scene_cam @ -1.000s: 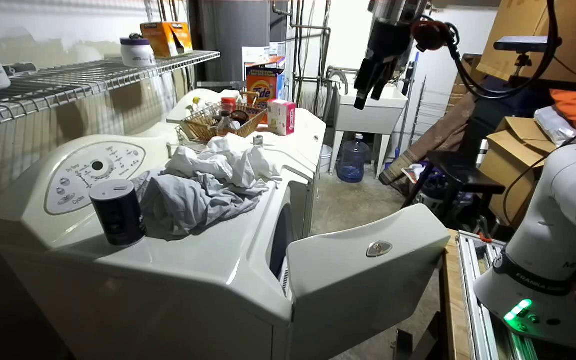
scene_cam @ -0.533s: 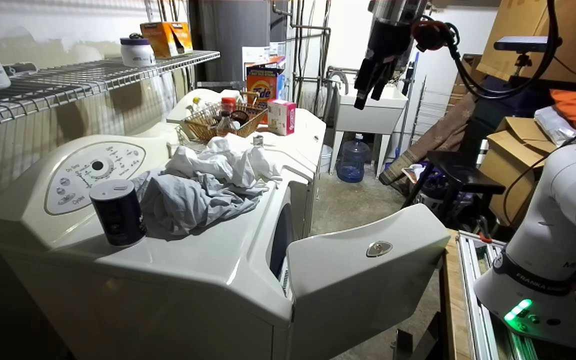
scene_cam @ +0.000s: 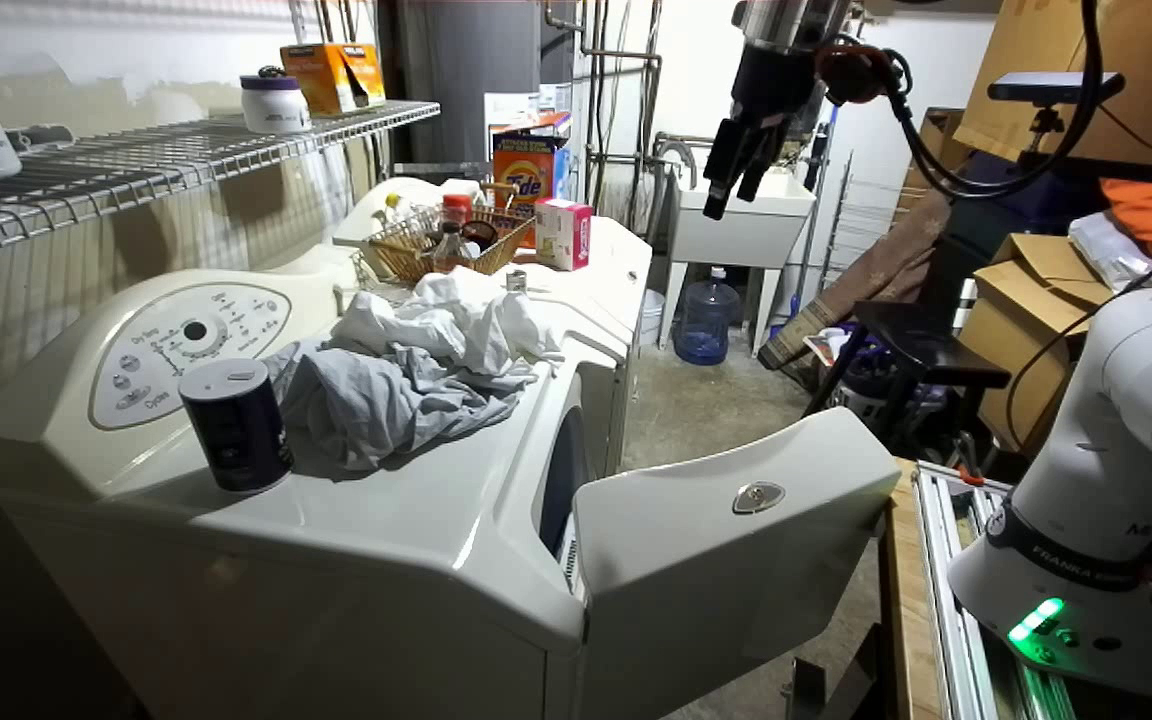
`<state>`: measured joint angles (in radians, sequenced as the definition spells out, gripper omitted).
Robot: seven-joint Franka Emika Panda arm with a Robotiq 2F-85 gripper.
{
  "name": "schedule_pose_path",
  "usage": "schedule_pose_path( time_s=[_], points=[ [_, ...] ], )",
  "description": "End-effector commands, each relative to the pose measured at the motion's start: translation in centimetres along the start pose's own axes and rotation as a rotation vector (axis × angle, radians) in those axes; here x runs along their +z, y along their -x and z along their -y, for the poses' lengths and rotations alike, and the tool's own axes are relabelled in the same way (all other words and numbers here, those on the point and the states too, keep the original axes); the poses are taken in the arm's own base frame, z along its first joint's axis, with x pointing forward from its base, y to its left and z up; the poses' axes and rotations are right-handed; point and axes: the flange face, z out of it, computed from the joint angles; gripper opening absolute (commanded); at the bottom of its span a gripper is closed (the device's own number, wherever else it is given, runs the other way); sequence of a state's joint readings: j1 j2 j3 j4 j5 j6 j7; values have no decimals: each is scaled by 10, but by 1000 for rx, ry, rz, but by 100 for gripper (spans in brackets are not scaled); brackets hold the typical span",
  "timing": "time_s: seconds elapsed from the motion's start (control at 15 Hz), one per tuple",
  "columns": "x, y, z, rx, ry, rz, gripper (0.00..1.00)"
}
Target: Place the white fabric in the open washing machine.
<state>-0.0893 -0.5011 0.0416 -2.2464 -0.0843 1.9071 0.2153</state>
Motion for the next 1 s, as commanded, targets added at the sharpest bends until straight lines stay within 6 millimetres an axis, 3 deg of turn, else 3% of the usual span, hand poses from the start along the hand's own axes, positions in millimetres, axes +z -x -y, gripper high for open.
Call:
schedule_pose_path(
  time_s=[0.0,0.13,0.47,0.93],
  points=[
    [20,-42,4,-35,-22,-3,100],
    [35,-64,8,-48,-27,-3,100],
    [84,-122,41,-96,-35,6,100],
    [148,-186,70,-151,-32,-18,100]
  ],
)
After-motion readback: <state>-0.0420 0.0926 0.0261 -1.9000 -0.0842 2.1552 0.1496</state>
